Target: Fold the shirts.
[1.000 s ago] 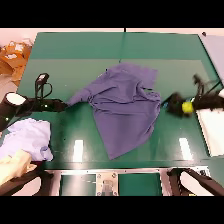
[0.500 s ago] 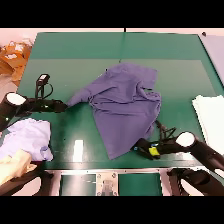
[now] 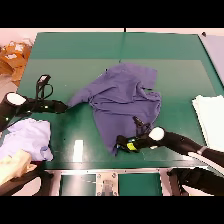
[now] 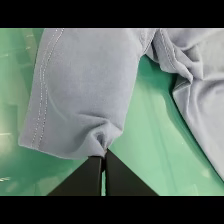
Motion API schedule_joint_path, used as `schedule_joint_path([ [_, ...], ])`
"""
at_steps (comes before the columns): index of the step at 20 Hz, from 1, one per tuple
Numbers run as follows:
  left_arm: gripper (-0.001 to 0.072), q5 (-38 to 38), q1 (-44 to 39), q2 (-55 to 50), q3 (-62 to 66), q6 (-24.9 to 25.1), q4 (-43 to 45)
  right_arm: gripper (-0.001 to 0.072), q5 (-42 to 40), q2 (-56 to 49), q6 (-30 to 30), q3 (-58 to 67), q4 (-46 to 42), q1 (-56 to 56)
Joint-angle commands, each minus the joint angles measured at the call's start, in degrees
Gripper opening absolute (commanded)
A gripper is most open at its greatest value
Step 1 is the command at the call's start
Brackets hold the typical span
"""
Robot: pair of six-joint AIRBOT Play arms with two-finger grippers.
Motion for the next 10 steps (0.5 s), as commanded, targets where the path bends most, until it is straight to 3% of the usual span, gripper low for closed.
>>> schedule_joint_path([
  [1,0.0020,-0.59,0.00,0.37,0.02,-1.88,2.75,0.0015,0.50,-4.37,-6.32,5.42,1.18,0.68],
  [5,0.0020,-2.10,0.00,5.60,5.31,-13.35,17.88,0.0013,13.70,1.36,-6.38,7.67,-8.33,-7.89],
  [10,0.0019,-1.42,0.00,19.52,20.79,-15.04,20.46,0.0013,27.34,18.10,-5.97,27.34,-13.81,-33.66],
])
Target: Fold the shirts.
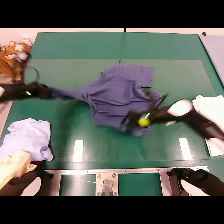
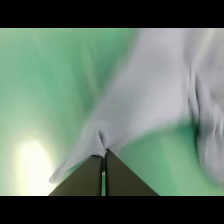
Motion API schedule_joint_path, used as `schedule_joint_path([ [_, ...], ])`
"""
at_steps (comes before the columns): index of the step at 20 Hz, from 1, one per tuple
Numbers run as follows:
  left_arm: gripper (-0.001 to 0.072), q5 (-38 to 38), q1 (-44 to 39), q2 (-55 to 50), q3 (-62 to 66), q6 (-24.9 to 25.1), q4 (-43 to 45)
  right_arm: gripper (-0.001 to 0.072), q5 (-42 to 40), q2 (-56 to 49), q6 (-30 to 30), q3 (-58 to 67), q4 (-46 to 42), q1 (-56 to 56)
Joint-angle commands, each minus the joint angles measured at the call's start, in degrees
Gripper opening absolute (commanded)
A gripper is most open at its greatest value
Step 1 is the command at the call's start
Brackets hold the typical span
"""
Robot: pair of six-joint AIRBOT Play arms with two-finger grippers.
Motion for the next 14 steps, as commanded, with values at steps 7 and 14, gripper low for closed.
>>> schedule_joint_path([
  [7,0.0019,1.49,0.02,14.38,39.26,-2.36,6.56,0.0013,15.96,14.36,1.81,54.90,-3.43,-41.27],
  [14,0.0020,0.68,0.02,13.79,54.36,-0.52,10.27,0.0013,13.81,14.34,2.97,69.51,-3.41,-47.19],
])
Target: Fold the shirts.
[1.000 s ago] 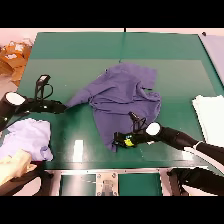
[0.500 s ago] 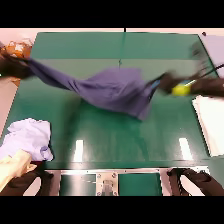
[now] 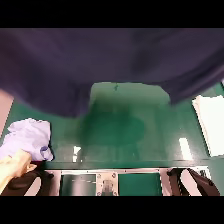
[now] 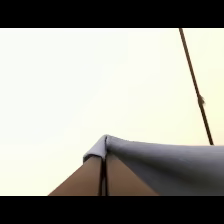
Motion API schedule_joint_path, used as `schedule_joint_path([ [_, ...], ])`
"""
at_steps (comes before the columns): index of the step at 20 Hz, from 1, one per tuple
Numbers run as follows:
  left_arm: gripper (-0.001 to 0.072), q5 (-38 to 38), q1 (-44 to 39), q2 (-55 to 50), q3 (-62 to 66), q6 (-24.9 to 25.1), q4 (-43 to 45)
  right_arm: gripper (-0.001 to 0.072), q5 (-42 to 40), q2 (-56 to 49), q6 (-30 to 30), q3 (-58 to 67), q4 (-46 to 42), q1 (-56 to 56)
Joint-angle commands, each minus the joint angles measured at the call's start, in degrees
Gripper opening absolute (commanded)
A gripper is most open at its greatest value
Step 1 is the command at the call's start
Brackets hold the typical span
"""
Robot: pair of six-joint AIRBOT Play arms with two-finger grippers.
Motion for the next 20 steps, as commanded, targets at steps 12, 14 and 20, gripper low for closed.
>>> schedule_joint_path([
  [12,0.0020,-4.79,-0.70,-39.04,4.09,7.89,-18.21,0.0013,-15.74,-17.64,-10.71,-27.74,0.46,10.34],
  [14,0.0020,-5.11,-2.56,-46.25,4.09,7.87,-18.14,0.0014,-19.08,-27.36,-12.17,-28.63,0.39,13.31],
  [20,0.0021,-4.61,-9.14,-60.33,4.09,4.33,-16.79,0.0014,-23.58,-51.45,-13.49,-26.38,0.52,17.44],
])
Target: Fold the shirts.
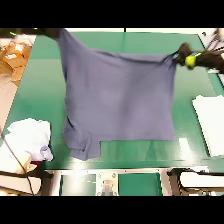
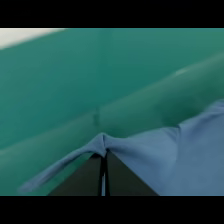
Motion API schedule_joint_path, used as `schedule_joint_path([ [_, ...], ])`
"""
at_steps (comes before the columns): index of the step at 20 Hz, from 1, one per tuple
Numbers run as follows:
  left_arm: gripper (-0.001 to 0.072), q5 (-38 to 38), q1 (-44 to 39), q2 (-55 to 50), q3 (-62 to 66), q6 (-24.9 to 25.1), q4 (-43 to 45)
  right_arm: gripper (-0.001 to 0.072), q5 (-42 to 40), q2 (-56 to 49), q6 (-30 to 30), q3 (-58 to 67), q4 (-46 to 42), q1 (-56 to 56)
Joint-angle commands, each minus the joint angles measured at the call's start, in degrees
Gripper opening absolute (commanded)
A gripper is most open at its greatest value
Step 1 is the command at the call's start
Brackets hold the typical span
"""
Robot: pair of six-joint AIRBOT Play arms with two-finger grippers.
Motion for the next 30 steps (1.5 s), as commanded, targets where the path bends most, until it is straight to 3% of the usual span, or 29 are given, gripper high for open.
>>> schedule_joint_path([
  [1,0.0021,-0.48,-2.62,-7.65,0.02,-2.82,-0.24,0.0014,-2.43,-11.96,-1.84,0.90,0.07,1.75],
  [2,0.0024,-1.16,-2.60,-8.66,-0.13,-4.61,-0.57,0.0016,-2.40,-13.14,-1.84,0.90,0.04,1.57],
  [3,0.0217,-2.23,-2.56,-9.29,-0.11,-5.77,-0.20,0.0105,-1.95,-13.62,-1.84,0.90,-0.15,0.87],
  [4,0.0497,-3.98,-2.25,-9.33,-0.09,-6.80,0.96,0.0305,-0.79,-13.44,-1.86,1.07,-0.15,-0.26],
  [5,0.0499,-6.60,-1.55,-8.76,-0.04,-7.23,2.54,0.0392,2.32,-13.16,-1.86,2.12,-0.59,-2.03],
  [7,0.0495,-12.15,0.57,-7.26,0.09,-7.45,4.15,0.0386,11.65,-12.33,-1.86,5.01,-2.64,-6.93],
  [8,0.0282,-15.52,2.16,-6.32,0.11,-8.31,4.13,0.0288,16.50,-11.65,-1.86,5.68,-3.67,-9.40],
  [9,0.0024,-18.91,3.74,-5.51,0.13,-8.26,4.07,0.0190,20.33,-10.73,-1.88,5.55,-4.46,-11.52],
  [10,0.0020,-21.49,4.98,-4.79,0.22,-9.42,4.07,0.0181,23.71,-9.86,-2.01,5.16,-5.55,-13.18],
  [13,0.0019,-31.28,8.11,-2.43,-0.76,-12.94,5.03,0.0015,29.16,-4.55,-3.32,-0.87,-10.14,-15.72],
  [15,0.0018,-35.17,9.84,2.51,-7.34,-14.58,7.02,0.0014,28.09,0.72,-3.39,-7.63,-15.93,-16.02],
  [20,0.0019,-29.79,18.43,25.31,-45.35,-13.09,7.93,0.0012,22.91,11.21,-5.07,-21.29,-22.62,-18.60],
  [24,0.0024,-25.24,24.72,29.53,-64.24,-11.02,2.14,0.0013,21.40,13.22,-6.14,-24.70,-21.99,-18.71],
  [25,0.0095,-23.89,24.55,29.22,-66.75,-9.35,1.49,0.0013,21.40,13.22,-6.14,-24.83,-21.75,-18.69],
  [26,0.0314,-23.26,24.55,28.26,-68.39,-9.29,0.50,0.0013,21.11,13.20,-6.16,-24.83,-21.84,-18.73],
  [27,0.0385,-22.64,24.55,26.77,-69.48,-9.25,0.13,0.0013,20.31,13.18,-6.16,-24.83,-21.79,-18.73],
  [30,0.0387,-19.96,24.55,22.18,-71.36,-7.30,-3.17,0.0014,18.93,13.11,-6.16,-24.83,-21.53,-18.60],
])
